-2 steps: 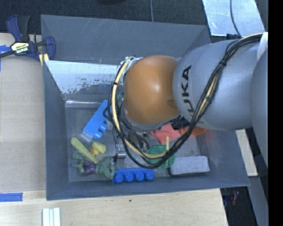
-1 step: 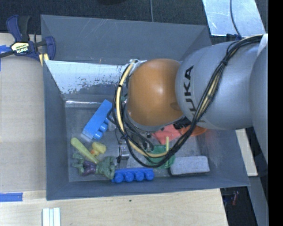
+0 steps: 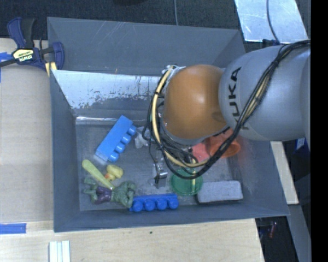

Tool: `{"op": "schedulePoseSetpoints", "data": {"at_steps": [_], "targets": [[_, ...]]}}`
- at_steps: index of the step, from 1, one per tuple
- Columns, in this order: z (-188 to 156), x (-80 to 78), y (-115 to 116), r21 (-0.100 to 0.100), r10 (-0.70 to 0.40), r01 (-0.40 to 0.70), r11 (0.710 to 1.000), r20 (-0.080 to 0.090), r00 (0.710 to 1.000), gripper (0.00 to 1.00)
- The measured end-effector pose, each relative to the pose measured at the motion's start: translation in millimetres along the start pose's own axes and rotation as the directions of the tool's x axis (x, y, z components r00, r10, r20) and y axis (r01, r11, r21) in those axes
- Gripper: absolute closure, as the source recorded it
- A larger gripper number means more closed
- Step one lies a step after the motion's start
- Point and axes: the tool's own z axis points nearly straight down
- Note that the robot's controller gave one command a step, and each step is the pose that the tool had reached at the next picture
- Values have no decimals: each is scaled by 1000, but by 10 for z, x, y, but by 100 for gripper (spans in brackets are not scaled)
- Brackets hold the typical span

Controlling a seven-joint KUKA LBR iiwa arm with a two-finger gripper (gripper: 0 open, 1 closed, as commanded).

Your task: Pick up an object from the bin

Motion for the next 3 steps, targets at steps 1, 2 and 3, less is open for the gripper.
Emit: {"op": "schedulePoseSetpoints", "data": {"at_steps": [1,2,3], "targets": [[433,133,-558,1,-116,116,993,-2,993,0],[604,298,-737,1,9,-9,1000,12,1000,0],[39,105,-1053,2,-91,91,996,-1,996,0]]}}
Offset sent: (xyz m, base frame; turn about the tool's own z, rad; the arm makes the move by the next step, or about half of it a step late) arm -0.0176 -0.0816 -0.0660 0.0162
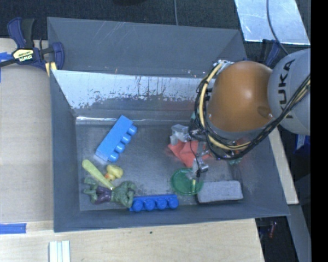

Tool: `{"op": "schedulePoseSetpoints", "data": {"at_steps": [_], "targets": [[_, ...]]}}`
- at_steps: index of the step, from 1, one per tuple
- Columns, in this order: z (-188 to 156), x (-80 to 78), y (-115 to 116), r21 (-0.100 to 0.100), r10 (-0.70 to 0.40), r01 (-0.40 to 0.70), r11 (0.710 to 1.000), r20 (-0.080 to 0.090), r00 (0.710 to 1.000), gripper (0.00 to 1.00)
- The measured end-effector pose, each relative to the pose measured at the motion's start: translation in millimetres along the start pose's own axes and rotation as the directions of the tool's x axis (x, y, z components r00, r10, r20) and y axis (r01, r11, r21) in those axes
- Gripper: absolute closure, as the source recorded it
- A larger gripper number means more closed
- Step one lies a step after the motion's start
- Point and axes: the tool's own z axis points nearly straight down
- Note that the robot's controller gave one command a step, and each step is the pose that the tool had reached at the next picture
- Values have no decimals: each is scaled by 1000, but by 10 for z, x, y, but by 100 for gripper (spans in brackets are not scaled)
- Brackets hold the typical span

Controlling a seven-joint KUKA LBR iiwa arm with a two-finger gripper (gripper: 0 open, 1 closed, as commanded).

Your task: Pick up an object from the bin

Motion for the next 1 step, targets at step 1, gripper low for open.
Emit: {"op": "schedulePoseSetpoints", "data": {"at_steps": [1], "targets": [[-340,167,-216,-3,87,-87,996,2,996,0]]}}
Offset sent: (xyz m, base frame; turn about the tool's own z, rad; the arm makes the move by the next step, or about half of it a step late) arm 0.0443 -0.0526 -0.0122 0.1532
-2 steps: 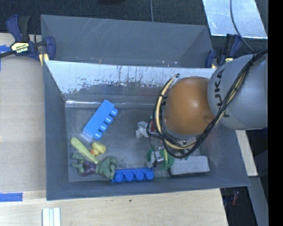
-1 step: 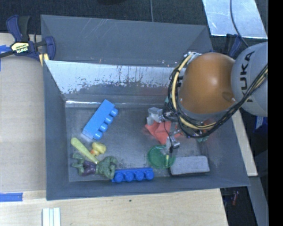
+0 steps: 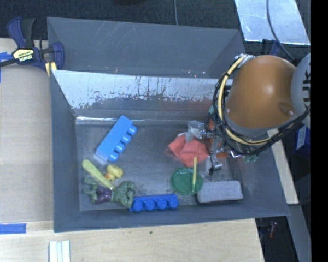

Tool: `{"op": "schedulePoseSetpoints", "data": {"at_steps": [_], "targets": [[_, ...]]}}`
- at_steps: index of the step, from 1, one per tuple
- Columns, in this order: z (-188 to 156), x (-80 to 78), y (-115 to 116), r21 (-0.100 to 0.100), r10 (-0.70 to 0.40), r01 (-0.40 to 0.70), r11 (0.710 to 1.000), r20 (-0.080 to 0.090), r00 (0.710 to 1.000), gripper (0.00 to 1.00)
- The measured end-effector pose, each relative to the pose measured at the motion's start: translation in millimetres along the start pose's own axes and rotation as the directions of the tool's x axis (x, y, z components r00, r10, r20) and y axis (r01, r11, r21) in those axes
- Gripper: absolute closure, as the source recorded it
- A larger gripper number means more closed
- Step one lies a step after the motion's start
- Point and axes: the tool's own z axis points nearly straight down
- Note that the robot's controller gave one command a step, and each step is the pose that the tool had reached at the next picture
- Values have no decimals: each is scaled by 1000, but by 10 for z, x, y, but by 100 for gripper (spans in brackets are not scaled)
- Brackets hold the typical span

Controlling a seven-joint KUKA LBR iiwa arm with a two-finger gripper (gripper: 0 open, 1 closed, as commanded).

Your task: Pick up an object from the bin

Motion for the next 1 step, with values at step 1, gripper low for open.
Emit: {"op": "schedulePoseSetpoints", "data": {"at_steps": [1], "targets": [[262,-285,-240,3,36,-36,999,10,999,0]]}}
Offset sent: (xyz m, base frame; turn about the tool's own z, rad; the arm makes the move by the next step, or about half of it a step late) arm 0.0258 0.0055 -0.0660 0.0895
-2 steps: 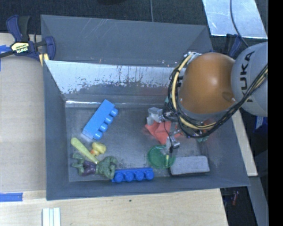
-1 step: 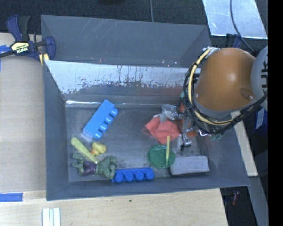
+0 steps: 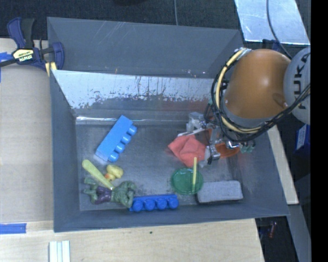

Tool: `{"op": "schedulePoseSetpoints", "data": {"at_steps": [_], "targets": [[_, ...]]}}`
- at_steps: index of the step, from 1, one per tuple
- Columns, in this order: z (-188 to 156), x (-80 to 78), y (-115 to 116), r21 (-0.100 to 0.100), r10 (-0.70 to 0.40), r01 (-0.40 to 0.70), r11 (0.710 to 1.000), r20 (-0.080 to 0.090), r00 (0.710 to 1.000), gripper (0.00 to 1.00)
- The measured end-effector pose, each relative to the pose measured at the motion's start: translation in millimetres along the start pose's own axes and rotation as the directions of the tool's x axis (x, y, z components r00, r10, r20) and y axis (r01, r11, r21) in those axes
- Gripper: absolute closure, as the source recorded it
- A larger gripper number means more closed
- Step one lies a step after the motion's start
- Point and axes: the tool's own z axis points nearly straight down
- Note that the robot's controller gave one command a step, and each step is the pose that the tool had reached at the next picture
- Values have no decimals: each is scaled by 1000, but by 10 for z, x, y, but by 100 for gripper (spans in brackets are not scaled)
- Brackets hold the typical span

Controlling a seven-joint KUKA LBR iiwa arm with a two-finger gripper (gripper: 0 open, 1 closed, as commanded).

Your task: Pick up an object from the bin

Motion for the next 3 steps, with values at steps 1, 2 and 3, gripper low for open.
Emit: {"op": "schedulePoseSetpoints", "data": {"at_steps": [1,2,3], "targets": [[399,32,220,0,55,-55,998,0,998,0],[493,-121,121,-3,51,-51,999,-3,999,0],[578,-109,386,-4,184,-184,983,-3,983,100]]}}
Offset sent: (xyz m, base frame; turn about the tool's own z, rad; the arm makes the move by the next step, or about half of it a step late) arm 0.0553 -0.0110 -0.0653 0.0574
